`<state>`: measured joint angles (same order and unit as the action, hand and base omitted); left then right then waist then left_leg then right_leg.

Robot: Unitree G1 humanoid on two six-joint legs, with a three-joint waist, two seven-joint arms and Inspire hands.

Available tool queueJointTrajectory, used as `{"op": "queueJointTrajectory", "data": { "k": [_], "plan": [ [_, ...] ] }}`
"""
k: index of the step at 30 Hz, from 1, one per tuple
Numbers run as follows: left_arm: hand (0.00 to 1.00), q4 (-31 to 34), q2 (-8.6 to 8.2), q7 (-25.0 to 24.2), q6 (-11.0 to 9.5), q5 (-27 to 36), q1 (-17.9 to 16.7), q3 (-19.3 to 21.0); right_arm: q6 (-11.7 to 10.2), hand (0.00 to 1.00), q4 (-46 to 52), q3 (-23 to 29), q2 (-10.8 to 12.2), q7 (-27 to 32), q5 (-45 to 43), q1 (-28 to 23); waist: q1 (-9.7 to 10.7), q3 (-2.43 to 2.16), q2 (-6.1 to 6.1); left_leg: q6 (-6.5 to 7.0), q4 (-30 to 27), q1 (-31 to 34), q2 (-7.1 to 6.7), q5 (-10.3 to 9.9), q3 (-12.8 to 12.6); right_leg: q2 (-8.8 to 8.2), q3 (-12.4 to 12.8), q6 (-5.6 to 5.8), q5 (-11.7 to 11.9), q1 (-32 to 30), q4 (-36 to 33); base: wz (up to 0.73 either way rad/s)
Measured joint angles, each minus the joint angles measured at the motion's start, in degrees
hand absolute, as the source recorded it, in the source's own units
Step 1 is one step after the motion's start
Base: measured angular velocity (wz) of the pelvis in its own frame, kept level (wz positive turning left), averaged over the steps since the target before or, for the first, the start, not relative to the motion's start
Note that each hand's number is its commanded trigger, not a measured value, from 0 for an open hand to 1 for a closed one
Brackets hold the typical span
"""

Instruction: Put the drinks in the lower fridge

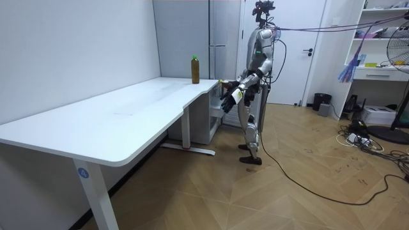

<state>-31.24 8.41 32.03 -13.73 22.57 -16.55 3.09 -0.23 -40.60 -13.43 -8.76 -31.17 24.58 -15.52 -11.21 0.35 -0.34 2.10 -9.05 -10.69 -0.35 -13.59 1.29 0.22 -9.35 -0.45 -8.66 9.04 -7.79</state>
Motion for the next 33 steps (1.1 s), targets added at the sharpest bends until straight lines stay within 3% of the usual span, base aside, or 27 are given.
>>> {"op": "queueJointTrajectory", "data": {
  "k": [4,7,11,15,21,25,27,33],
  "plan": [
    [0.0,-3.0,0.05,-0.9,1.0,6.4,-0.1,-0.5,0.8,1.0,-0.8,-1.0,-0.4,0.9,2.5,0.8,0.0,0.06,0.26,0.0,0.4,-0.2,0.12,0.0,-0.3,0.13,0.2,0.0,0.0,0.0,0.0,-0.02],
    [0.0,-7.4,-0.07,-4.8,2.0,11.4,-0.7,-1.2,1.1,1.0,-2.7,-0.6,-0.3,1.0,2.7,1.8,0.5,0.1,0.43,0.01,0.7,-0.2,0.15,0.0,-0.6,0.11,0.0,0.01,0.0,0.0,0.0,0.0],
    [0.0,-16.0,-0.13,-10.4,5.3,15.4,-2.0,-2.4,1.8,1.0,-2.8,0.3,-0.3,1.5,2.7,2.2,1.4,0.15,0.5,0.07,0.8,-0.1,0.24,-0.2,-0.8,0.17,0.1,0.03,0.0,-0.2,0.0,0.0],
    [0.0,-22.2,-0.5,-14.9,9.4,14.7,-2.0,-3.8,2.7,1.0,-4.4,1.3,-0.4,2.8,3.4,3.4,3.1,0.17,0.53,0.11,0.5,1.0,0.17,-0.2,-0.8,0.04,-0.2,0.04,0.0,-0.8,0.0,0.05],
    [0.0,-24.2,-0.86,-21.8,13.1,8.7,-1.6,-5.1,2.7,1.0,-8.2,3.0,-0.4,6.5,4.2,5.5,5.1,0.06,1.1,0.11,0.3,2.2,0.16,-0.2,-1.1,0.08,0.1,0.03,0.0,-2.1,-0.1,-0.01],
    [0.0,-24.4,-0.87,-24.4,14.5,3.7,-1.2,-5.0,2.6,1.0,-9.3,4.4,-0.7,9.3,5.3,5.6,5.5,-0.04,1.22,0.11,0.3,2.3,0.2,-0.2,-1.4,0.19,0.5,0.03,0.0,-2.3,0.0,-0.05],
    [0.0,-24.5,-0.32,-25.3,15.1,1.7,-0.8,-5.3,2.1,1.0,-10.9,4.2,-0.5,9.4,6.4,6.7,7.2,-0.17,1.06,0.1,0.1,2.6,0.16,-0.2,-1.2,0.08,0.0,0.03,0.0,-2.3,-0.1,0.07],
    [0.0,-24.4,-0.02,-25.4,15.2,1.7,-0.5,-6.7,2.9,1.0,-12.2,4.7,0.2,15.8,15.2,6.7,8.3,-0.22,1.34,0.11,-0.5,2.9,0.19,-0.2,-2.4,-0.07,0.5,0.05,0.0,-3.0,-1.0,-0.03]
  ]
}}
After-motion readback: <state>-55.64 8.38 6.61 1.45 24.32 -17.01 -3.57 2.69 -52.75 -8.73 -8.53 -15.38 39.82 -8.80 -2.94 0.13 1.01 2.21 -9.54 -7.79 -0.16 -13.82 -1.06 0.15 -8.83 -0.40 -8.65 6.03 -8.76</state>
